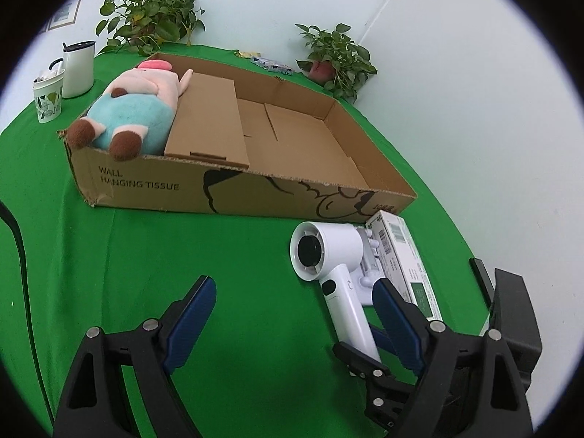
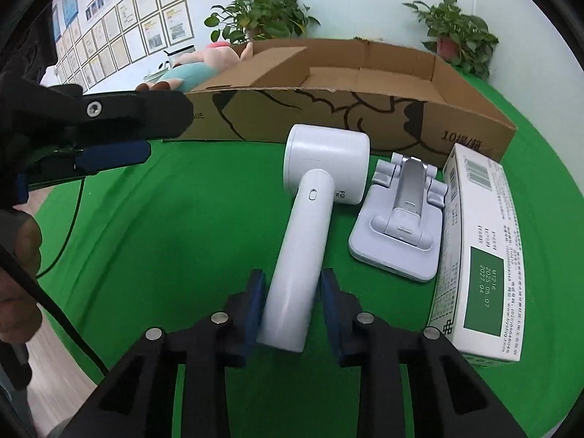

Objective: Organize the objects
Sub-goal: 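Reach the left gripper toward the white hair dryer, then close the left gripper on the white hair dryer handle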

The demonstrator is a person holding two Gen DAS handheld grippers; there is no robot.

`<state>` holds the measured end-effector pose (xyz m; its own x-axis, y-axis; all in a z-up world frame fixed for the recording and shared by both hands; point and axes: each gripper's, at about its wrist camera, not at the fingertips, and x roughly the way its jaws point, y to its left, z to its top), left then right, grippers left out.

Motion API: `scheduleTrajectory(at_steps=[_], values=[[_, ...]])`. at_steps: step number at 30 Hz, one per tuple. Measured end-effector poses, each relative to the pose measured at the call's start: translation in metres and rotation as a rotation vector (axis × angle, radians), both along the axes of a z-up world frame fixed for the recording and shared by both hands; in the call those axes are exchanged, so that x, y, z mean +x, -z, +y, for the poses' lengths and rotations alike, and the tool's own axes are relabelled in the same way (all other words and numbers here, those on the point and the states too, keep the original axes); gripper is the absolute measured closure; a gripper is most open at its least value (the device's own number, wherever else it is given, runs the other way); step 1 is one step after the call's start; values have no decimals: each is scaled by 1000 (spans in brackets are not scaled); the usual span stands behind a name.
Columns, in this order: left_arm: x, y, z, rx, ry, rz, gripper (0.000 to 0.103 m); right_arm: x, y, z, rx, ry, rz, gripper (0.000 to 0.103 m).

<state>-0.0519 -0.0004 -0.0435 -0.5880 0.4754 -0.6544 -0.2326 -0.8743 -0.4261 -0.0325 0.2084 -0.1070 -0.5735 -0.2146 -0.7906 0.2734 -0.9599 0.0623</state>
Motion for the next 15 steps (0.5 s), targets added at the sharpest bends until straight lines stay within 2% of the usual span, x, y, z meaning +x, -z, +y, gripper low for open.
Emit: scheduleTrajectory(at_steps=[3,5,6,7,9,12,15], values=[[6,6,-6,29,29,-31,16,20,-1,1,-28,-33,-17,75],[8,14,-7,88,66,-66,16,31,-2,1,-46,-54,-21,73],[6,18,-6,122,88,-88,16,36,-3,2,-57,-59,-24,68],[4,22,-4,155,112,-116,16,40,-5,2,-66,-53,-22,42],[-1,34,4,213,154,-184,16,42,-11,7,-105,-26,21,3],[-5,43,19,238,199,-229,16,35,-22,15,-148,-9,46,3],[-16,53,30,289,212,-278,16,29,-24,16,-127,-1,60,3]])
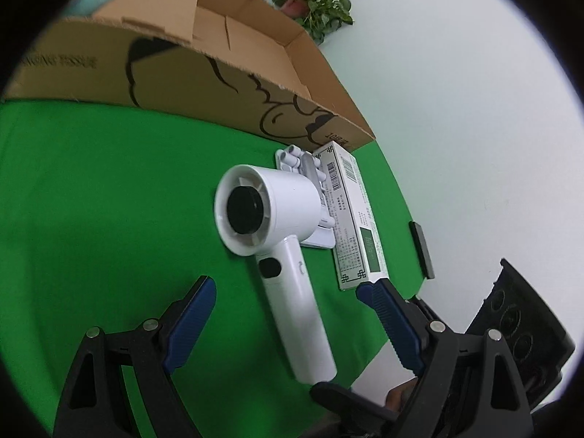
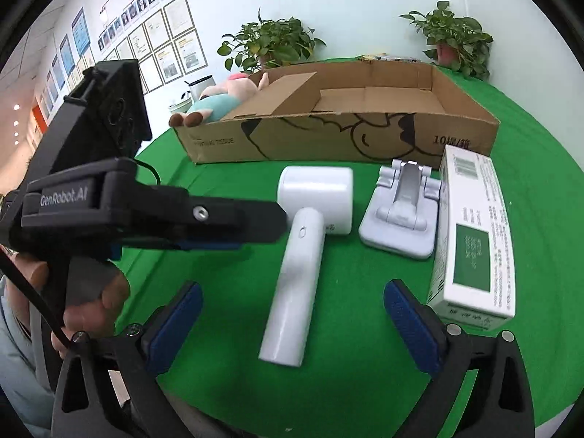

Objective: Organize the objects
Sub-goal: 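Close the left gripper on the white hair dryer handle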

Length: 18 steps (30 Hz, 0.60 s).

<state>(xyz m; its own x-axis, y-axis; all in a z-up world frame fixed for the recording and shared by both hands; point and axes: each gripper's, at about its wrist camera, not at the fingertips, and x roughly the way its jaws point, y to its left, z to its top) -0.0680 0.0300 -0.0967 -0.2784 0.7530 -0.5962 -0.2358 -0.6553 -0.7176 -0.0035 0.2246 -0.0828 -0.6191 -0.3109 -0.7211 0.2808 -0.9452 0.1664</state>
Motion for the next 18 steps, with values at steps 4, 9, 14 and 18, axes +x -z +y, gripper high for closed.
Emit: scheduleTrajectory(at_steps=[4,9,14,18], values=[[-10,9,14,57,12,-49,16,-1,8,-1,5,-15,-23,4],[-11,16,28,44,47,-60,31,-4,20,-2,36,-8,-60,28],[-11,21,27,46,36,-86,50,-7,30,-7,72,5,-90,59],[3,26,28,51,42,-107,60,6,28,-14,99,-4,-93,67]])
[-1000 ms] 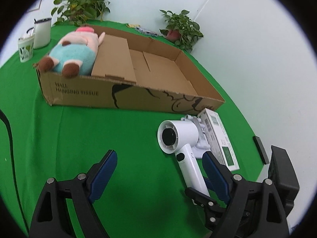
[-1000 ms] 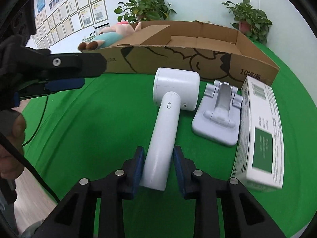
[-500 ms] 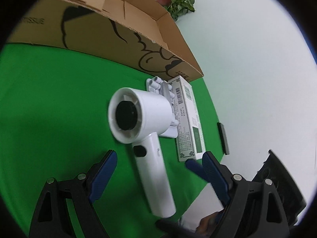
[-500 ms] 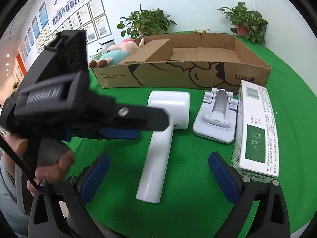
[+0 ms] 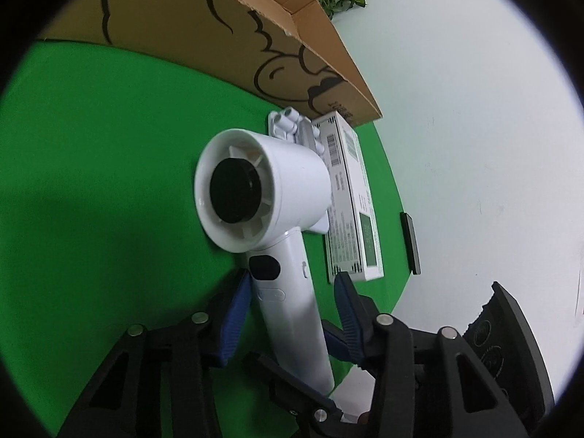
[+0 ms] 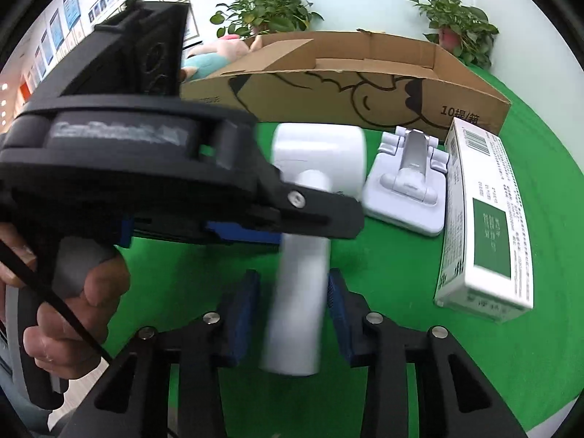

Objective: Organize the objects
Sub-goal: 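Close the left gripper on the white hair dryer handle, then lift the hair dryer with the left gripper and carry it over the box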

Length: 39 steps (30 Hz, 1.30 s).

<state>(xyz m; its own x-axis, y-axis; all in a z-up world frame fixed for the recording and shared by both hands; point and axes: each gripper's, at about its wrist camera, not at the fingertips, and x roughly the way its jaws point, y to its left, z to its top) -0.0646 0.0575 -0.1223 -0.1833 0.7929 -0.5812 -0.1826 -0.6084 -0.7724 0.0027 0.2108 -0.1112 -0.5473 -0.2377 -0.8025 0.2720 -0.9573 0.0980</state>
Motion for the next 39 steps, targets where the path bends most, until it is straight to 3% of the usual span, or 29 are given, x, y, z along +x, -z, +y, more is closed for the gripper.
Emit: scheduleTrajectory(at_steps=[3,7,11,12,14,16,21,26,39], values=[[19,0,0,1,18,1,60,20,0,-1,-23,-30,-14,63],[33,-1,0,0,27,5,59,31,-3,1,-40,-47,0,33],[29,-1,6,-21,32,15,59,18,-6,7,-52,-17,-5,32],[28,-1,6,-20,30,13,59,17,-4,7,-46,-7,-11,33],[28,-1,7,-21,30,13,60,16,2,7,-28,10,-36,50],[25,1,13,-48,31,25,68,18,1,6,6,14,-21,65],[29,0,15,-69,30,44,68,26,0,3,31,31,3,75],[26,-6,20,-72,14,67,68,30,-6,1,27,33,31,75],[35,-75,9,-78,-22,247,68,20,-66,-7,20,33,204,76]])
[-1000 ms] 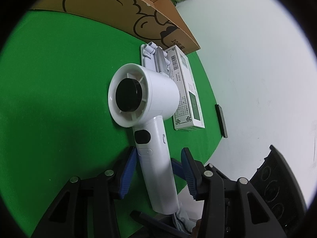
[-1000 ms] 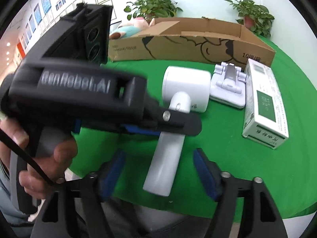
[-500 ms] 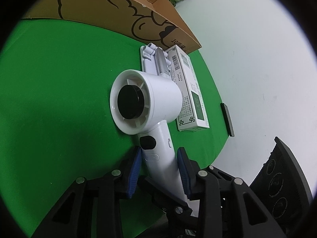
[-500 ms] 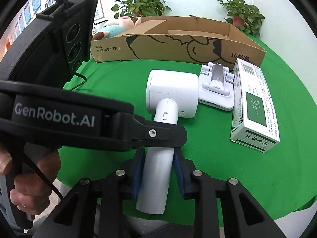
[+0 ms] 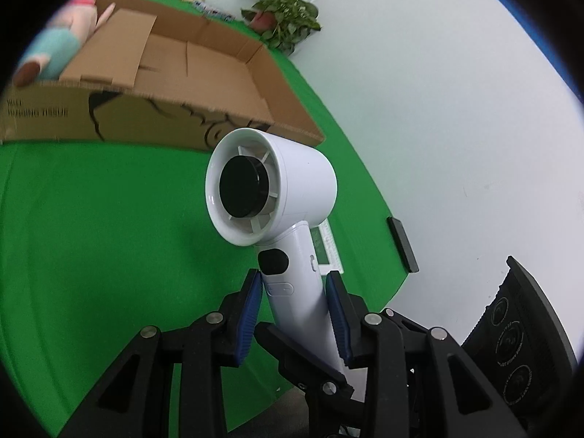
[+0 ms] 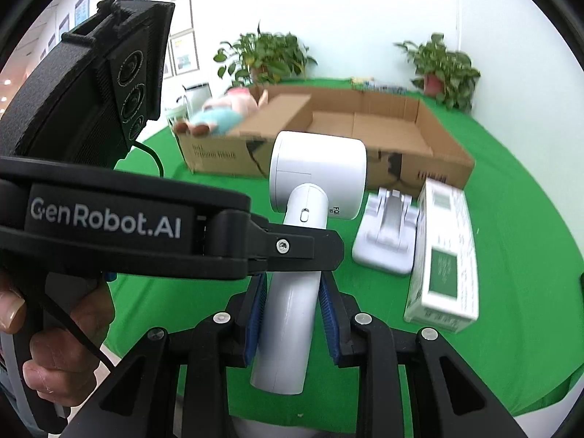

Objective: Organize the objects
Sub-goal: 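Lift the hair dryer with the left gripper and carry it over the box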

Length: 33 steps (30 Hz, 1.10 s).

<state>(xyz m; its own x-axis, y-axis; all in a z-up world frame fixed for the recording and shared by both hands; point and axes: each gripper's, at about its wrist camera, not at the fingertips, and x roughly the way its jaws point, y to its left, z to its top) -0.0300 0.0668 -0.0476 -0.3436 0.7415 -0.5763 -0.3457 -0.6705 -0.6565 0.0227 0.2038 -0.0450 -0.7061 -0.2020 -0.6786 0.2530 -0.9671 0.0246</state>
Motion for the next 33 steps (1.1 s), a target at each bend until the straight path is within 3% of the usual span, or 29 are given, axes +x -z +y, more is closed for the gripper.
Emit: scheduleTrajectory(at_steps=[17,33], values=[[5,-79,9,-21,0,181,69,3,-74,3,-13,5,164,76],[-2,-105,-5,6,-8,207,69,-22,-100,-10,10,4,178,76]])
